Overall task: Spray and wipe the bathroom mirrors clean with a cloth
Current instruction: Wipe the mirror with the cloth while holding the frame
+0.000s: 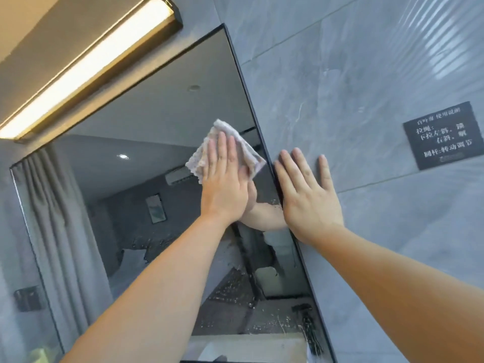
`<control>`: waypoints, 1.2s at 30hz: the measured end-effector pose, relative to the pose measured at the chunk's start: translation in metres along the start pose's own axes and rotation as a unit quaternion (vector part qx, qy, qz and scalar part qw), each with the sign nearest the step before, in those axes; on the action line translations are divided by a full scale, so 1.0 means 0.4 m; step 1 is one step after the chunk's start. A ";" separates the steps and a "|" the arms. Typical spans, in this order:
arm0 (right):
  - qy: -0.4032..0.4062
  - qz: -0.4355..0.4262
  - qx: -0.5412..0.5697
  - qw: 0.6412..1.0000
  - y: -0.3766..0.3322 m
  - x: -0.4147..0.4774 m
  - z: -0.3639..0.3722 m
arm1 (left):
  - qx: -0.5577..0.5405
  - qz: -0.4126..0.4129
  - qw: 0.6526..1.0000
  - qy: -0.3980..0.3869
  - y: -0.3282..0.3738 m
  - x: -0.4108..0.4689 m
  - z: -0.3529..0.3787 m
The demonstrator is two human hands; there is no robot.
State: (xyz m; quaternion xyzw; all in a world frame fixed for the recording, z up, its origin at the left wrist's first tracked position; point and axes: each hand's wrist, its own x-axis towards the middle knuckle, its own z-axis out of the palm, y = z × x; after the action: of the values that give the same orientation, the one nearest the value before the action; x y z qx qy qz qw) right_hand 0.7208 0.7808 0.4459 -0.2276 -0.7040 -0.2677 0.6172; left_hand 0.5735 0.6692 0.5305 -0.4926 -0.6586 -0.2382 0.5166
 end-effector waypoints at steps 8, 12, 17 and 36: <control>0.041 -0.022 0.001 0.999 0.023 -0.011 0.031 | -0.158 -0.552 0.814 0.091 -0.496 -0.001 -0.010; 0.042 -0.018 0.006 0.999 0.025 -0.012 0.036 | -0.183 -0.641 0.738 0.109 -0.557 -0.110 0.034; 0.026 -0.017 0.000 1.000 0.022 -0.012 0.032 | -0.104 -0.475 0.868 0.102 -0.264 -0.067 0.022; 0.029 -0.024 0.017 0.999 0.022 -0.011 0.027 | -0.189 -0.575 0.792 0.079 -0.478 -0.123 -0.002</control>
State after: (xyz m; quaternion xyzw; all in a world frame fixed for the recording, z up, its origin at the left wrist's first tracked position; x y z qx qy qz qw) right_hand 0.7190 0.7944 0.4413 -0.1922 -0.6953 -0.2767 0.6349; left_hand 0.4019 0.5721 0.5232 -0.0900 -0.7190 -0.6490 0.2318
